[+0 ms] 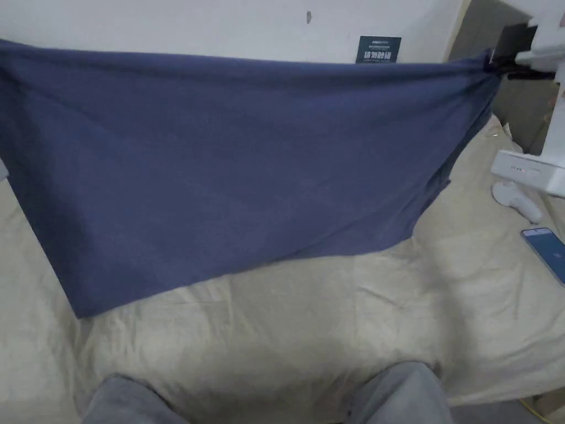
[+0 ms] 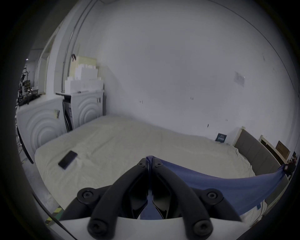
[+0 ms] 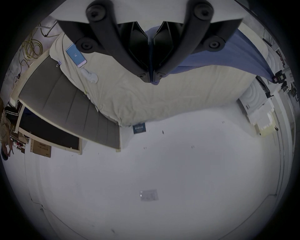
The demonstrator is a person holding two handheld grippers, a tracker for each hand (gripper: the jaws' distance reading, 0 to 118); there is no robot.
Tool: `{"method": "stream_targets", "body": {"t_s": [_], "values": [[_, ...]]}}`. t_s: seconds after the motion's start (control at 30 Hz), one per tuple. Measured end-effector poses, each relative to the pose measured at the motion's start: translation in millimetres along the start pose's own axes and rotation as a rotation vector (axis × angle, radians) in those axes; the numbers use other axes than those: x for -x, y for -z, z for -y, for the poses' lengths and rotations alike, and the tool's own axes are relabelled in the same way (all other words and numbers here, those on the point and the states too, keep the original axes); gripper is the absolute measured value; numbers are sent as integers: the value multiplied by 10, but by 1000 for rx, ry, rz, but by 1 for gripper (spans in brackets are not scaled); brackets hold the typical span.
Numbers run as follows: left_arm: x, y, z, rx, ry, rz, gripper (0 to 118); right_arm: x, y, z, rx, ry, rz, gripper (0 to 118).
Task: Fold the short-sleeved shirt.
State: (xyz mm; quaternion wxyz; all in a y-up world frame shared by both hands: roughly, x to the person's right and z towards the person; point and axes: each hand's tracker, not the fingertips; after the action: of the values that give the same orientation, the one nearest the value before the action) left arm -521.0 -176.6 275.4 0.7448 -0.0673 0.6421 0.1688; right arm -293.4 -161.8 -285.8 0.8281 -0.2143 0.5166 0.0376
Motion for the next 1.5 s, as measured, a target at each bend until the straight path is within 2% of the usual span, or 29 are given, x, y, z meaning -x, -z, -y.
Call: {"method": "stream_targets", "body": {"t_s": [0.17,0.3,0.47,0.7,0.87,1.07,1.2,1.37,1.5], "values": [[-72,-389,-364,-116,-4,-13,0,95,-460,-291,-92,4,-18,1],[-162,-589,-665,-171,5,-23,0,117,-553,-576,-136,-1,-35,1],[-258,-587,-1067,-220,31,-56,0,317,-655,-911,-189,-77,-2,1],[-495,-436,-1528,-242,69,-115,0,557,-483,-1446,-219,-102,40,1],[-632,-6,-1724,-221,116,-156,0,782,-162,-1838,-224,-165,113,1],[-804,779,-1877,-185,124,-186,0,998,460,-2268,-219,-187,167,1],[-983,1333,-1973,-185,169,-203,0,1078,958,-2482,-218,-174,204,1],[-1234,2079,-2113,-211,188,-245,0,1092,1625,-2742,-249,-106,204,1],[-1458,2538,-2236,-314,169,-265,0,1152,2079,-2824,-285,-126,234,1]]}}
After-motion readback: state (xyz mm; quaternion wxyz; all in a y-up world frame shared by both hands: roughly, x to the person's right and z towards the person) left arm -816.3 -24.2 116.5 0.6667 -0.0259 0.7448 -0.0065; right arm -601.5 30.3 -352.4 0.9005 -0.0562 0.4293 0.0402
